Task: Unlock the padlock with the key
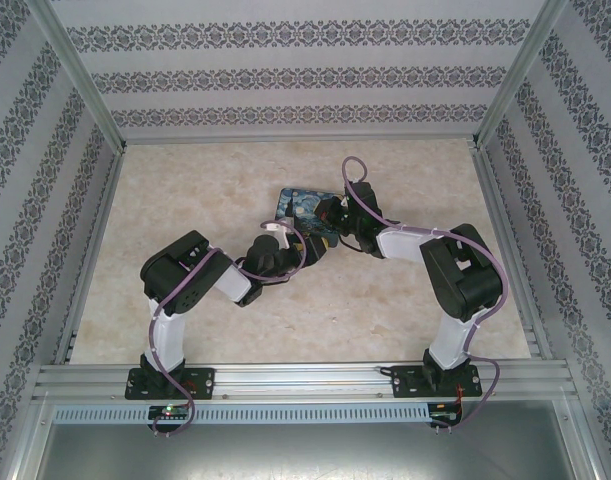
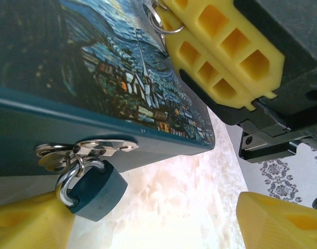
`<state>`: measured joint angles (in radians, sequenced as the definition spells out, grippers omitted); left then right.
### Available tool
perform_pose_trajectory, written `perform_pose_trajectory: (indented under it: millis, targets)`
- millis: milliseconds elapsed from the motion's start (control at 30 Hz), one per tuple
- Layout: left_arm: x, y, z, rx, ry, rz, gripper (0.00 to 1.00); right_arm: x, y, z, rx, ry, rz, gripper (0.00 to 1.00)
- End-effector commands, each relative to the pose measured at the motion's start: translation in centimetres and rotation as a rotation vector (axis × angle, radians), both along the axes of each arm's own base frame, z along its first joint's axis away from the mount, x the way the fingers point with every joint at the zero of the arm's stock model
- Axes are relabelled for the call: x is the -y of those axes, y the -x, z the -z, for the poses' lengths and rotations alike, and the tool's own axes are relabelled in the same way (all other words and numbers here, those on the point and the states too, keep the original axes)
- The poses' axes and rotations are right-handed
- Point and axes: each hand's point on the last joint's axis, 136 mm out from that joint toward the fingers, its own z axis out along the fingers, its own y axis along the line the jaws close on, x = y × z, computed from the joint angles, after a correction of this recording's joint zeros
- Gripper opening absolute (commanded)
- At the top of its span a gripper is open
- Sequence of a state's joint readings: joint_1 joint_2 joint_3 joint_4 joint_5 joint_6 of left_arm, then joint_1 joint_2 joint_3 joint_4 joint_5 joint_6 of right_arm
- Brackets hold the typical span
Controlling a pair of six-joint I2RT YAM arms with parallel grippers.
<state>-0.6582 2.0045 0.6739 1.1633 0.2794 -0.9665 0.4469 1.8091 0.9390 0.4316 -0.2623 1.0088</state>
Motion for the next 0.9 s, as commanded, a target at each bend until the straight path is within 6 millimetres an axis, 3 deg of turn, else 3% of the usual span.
perform_pose_trajectory:
  millis: [0, 367, 667, 867]
  targets:
    - [0.2, 0.6, 0.6, -0.013, 0.040, -0.014, 0.78, 0.8, 0.9, 2.1, -0.070, 0.025, 0.012, 0.00]
    - [1.1, 0.8, -0.8, 0.010, 0.037, -0.018, 0.76, 0.9, 0.9, 2.4, -0.075, 0.024, 0.012, 0.00]
    - [0.0, 0.1, 2.6, -0.078, -0.019, -0.106, 0.77, 1.1, 1.1, 2.6, -0.079, 0.024, 0.013, 0.00]
    - [-0.9, -0.2, 4.3, -0.112, -0.041, -0.149, 0.70, 1.3, 1.2, 2.5, -0.079, 0.023, 0.014, 0.00]
